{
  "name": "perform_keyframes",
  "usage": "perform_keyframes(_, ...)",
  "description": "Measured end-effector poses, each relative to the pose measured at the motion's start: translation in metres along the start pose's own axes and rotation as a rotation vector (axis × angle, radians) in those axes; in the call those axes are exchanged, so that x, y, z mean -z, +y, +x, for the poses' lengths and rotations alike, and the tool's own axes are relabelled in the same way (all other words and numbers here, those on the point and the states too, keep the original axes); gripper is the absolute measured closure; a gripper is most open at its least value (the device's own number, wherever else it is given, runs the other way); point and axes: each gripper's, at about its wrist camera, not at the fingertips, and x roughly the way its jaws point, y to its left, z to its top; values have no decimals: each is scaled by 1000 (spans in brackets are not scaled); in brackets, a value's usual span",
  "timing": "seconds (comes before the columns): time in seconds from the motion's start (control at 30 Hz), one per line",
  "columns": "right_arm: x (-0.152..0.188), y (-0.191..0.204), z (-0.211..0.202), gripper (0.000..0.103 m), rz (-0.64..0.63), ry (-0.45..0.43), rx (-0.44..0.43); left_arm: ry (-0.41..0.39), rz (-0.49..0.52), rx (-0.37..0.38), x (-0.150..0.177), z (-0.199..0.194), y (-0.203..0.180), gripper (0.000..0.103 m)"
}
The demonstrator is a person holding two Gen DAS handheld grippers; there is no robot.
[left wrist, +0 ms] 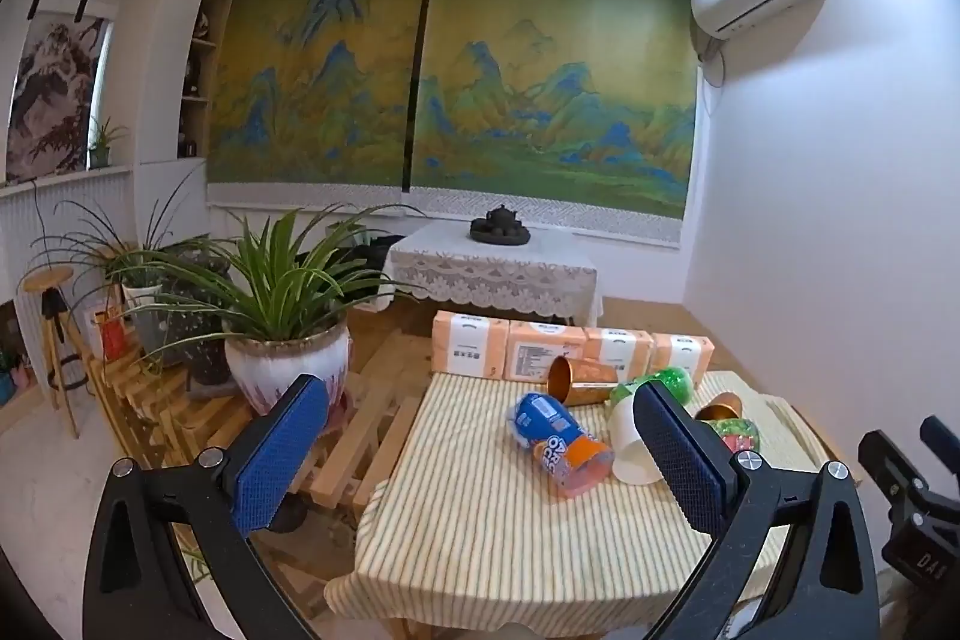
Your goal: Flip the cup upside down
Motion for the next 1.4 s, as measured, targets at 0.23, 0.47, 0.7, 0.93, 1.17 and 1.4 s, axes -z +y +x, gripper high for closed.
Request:
perform_keyframes(0.23,5,-1,1,0,-10,-4,15,6,48,3,11,9,-8,0)
perform_keyframes(0.47,6,-4,3,0,-15,-2,45,28,70,18,18,16,-16,0)
perform_keyframes(0.7,9,-10,5,0,-4,13,56,39,88,35,20,19,-23,0)
perform_keyframes(0.93,9,-10,4,0,-5,6,64,35,83,35,18,22,-21,0)
perform_keyframes(1.17,6,-5,8,0,-10,6,49,36,82,32,17,24,-16,0)
perform_keyframes(1.4,6,-5,9,0,-13,13,51,45,81,36,19,27,-14,0)
